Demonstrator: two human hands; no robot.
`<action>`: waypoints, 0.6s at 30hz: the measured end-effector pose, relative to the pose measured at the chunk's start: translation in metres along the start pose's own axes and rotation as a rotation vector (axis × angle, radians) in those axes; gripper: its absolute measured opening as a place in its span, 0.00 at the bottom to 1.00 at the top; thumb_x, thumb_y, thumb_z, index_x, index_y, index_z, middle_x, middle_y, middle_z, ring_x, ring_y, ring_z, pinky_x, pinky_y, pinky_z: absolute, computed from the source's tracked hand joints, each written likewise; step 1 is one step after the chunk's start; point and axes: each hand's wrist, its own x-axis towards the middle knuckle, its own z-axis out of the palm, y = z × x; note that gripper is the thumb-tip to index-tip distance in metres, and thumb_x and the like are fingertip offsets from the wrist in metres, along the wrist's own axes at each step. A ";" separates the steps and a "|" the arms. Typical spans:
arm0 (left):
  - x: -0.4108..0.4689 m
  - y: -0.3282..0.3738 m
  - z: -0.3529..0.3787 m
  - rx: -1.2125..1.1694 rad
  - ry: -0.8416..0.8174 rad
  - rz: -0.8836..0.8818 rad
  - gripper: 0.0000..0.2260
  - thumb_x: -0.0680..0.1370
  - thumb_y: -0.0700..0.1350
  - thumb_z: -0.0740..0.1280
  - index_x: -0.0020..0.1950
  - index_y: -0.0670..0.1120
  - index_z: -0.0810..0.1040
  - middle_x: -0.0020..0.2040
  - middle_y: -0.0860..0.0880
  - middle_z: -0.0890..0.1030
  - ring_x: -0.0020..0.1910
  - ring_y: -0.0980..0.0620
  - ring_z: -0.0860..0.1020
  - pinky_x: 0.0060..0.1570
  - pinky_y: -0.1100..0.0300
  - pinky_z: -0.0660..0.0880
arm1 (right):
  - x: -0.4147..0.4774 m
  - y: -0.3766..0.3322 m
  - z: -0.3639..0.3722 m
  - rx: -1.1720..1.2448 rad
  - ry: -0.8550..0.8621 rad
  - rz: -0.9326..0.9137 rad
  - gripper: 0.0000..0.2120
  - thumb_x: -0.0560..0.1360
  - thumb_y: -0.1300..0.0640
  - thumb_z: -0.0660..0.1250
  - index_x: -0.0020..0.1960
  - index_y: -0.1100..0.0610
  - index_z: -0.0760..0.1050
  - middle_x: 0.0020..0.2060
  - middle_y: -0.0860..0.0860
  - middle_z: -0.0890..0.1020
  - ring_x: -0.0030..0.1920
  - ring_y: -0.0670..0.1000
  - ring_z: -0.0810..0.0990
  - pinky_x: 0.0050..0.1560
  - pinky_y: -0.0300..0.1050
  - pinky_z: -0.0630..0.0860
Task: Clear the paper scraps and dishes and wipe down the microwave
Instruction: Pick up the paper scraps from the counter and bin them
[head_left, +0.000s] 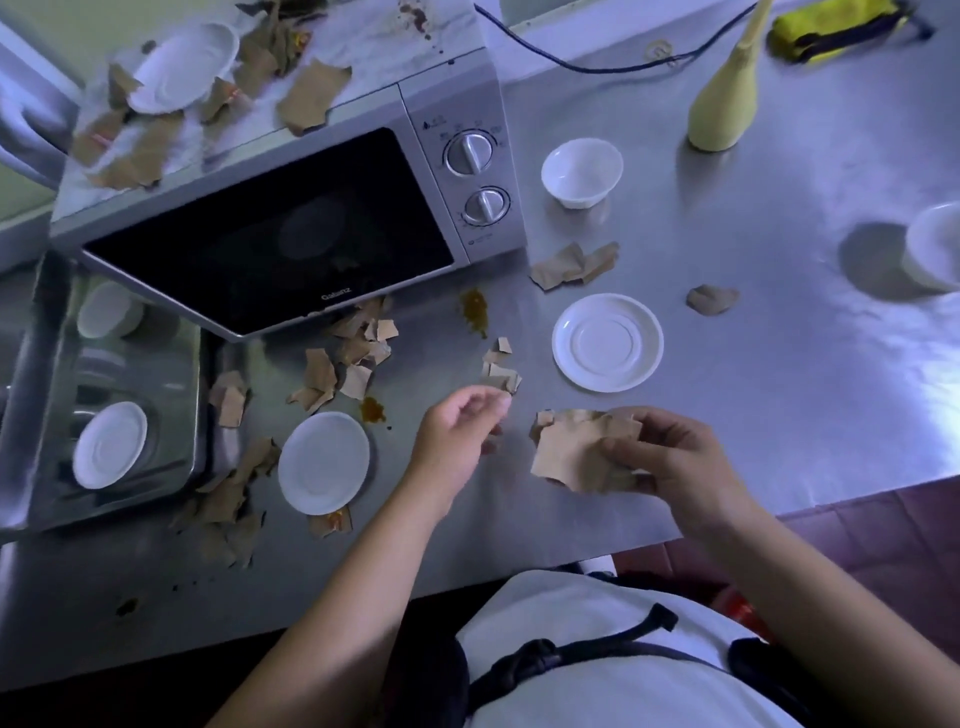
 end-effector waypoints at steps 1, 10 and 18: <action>0.014 -0.007 0.000 0.160 0.062 0.024 0.03 0.77 0.48 0.72 0.49 0.52 0.82 0.46 0.53 0.83 0.46 0.52 0.81 0.44 0.62 0.76 | -0.002 0.002 -0.004 0.018 0.041 0.002 0.15 0.74 0.71 0.68 0.43 0.52 0.86 0.39 0.53 0.86 0.39 0.52 0.85 0.41 0.47 0.83; 0.103 -0.012 0.015 1.014 0.016 0.277 0.08 0.77 0.42 0.66 0.54 0.53 0.81 0.56 0.49 0.75 0.54 0.46 0.76 0.46 0.56 0.73 | -0.015 0.008 -0.028 0.115 0.287 0.006 0.12 0.73 0.72 0.67 0.45 0.57 0.83 0.40 0.57 0.85 0.39 0.55 0.85 0.36 0.46 0.81; 0.109 -0.001 0.009 1.122 -0.118 0.213 0.05 0.75 0.41 0.71 0.45 0.51 0.79 0.53 0.44 0.75 0.52 0.42 0.78 0.53 0.52 0.77 | -0.016 0.013 -0.028 0.131 0.302 0.009 0.09 0.74 0.70 0.68 0.53 0.63 0.81 0.48 0.62 0.85 0.46 0.58 0.85 0.45 0.51 0.83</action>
